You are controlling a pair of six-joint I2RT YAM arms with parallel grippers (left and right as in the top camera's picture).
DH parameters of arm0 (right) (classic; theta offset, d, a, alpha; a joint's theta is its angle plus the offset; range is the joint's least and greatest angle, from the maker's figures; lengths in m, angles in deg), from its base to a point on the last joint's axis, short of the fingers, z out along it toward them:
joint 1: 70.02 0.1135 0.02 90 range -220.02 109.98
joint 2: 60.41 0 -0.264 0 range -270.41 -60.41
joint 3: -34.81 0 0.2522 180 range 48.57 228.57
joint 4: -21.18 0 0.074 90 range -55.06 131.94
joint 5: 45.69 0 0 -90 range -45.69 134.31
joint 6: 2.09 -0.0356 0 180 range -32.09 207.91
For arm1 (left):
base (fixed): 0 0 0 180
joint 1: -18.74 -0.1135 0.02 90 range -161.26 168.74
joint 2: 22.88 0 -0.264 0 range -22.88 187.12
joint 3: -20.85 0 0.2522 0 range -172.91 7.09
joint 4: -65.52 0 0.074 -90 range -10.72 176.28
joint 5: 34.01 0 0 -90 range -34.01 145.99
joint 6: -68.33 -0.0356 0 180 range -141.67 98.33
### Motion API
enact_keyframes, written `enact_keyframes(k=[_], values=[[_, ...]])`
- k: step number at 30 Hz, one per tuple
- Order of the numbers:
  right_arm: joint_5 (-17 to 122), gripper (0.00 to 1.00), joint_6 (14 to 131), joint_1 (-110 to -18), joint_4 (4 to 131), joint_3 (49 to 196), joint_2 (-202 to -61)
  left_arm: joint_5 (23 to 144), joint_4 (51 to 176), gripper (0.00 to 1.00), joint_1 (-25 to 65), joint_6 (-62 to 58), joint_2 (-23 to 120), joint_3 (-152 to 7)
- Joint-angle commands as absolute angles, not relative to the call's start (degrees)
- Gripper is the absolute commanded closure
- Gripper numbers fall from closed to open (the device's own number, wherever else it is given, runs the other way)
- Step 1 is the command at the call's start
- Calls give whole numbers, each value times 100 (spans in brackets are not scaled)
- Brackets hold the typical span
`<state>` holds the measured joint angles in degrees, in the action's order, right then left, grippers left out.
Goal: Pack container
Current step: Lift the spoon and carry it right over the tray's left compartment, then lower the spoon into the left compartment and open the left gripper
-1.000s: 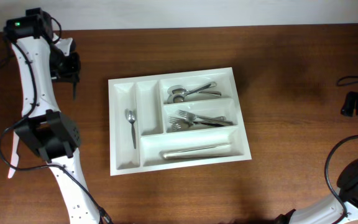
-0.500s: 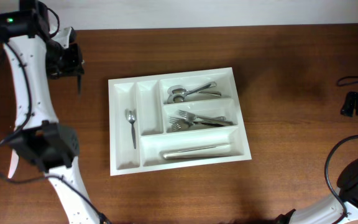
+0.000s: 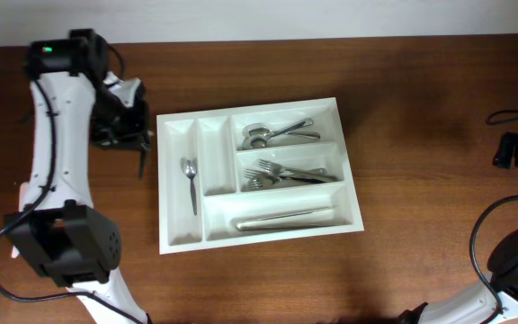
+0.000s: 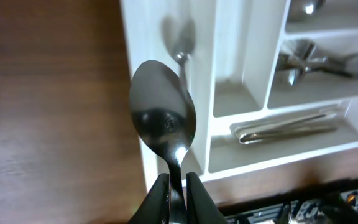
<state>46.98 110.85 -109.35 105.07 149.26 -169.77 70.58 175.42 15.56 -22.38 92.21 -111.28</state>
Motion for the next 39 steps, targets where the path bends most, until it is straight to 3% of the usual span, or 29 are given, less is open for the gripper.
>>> enact_keyframes(k=[1,8,24,39], values=[[4729,1,11079,-10942,10492,14906,-16962,7124,17361,97,1856,-2074,9184,-10975],[4729,1,11079,-10942,10494,14906,-16962,6684,16897,97,2125,-1493,9186,-10479],[4727,1,11079,-10942,10492,14906,-16962,6778,15555,97,2129,-1351,9186,-8601],[4729,1,11079,-10942,10492,14906,-16962,6776,14930,86,2127,-1351,9186,-8558]])
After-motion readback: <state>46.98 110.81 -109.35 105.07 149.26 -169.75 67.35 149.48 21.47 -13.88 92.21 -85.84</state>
